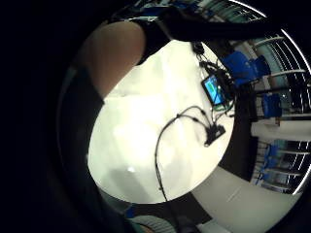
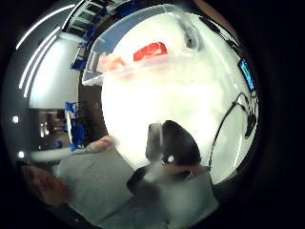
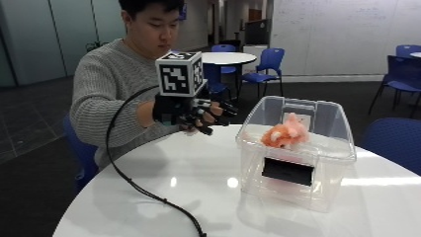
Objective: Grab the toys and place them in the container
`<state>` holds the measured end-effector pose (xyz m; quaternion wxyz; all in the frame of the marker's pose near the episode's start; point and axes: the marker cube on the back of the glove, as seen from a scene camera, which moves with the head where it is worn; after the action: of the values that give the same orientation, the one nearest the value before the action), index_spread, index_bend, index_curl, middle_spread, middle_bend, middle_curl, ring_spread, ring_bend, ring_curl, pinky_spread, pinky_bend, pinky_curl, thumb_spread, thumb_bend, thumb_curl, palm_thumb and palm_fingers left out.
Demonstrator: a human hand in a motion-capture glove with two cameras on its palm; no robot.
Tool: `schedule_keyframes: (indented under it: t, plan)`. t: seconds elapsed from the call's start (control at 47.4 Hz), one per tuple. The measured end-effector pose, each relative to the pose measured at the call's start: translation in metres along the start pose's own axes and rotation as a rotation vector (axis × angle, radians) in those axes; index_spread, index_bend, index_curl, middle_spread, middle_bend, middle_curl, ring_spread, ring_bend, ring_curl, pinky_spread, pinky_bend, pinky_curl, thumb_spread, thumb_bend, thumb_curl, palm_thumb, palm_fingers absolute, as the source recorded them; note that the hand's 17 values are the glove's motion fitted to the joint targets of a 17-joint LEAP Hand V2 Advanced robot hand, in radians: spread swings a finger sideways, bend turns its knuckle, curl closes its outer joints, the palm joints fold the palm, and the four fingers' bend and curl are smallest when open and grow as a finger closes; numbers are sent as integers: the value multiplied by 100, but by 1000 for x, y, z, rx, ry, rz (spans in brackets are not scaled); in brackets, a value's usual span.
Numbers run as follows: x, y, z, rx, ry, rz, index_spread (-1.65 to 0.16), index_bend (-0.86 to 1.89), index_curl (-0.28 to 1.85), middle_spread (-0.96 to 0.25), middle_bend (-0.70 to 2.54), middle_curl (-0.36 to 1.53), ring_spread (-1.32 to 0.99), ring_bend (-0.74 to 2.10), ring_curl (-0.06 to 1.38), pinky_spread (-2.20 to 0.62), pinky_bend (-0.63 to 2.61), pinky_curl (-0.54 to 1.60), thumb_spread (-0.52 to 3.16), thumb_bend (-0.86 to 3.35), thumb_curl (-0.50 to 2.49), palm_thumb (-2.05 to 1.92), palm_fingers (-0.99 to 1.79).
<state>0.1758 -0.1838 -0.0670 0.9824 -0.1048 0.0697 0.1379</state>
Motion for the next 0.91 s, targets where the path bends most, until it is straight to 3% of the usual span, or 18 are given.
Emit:
schedule_keyframes:
  t: [0.253, 0.38, 0.548, 0.907]
  plan:
    - [-55, 82, 27, 49, 8, -126, -38, 14, 35, -17, 16, 38, -14, 31, 40, 6, 79, 34, 138, -1, 44, 8, -11]
    - [-109, 166, 79, 18, -30, -261, -38, 16, 34, -17, 17, 37, -14, 30, 39, 6, 78, 34, 140, -2, 40, 4, -8]
    - [-146, 232, 147, -73, -165, -249, -39, 17, 35, -18, 17, 36, -13, 28, 39, 6, 75, 33, 142, -1, 37, 1, -5]
    - [-140, 250, 164, -54, -93, -183, -39, 17, 35, -18, 18, 35, -13, 27, 38, 6, 73, 33, 144, -1, 32, 0, -3]
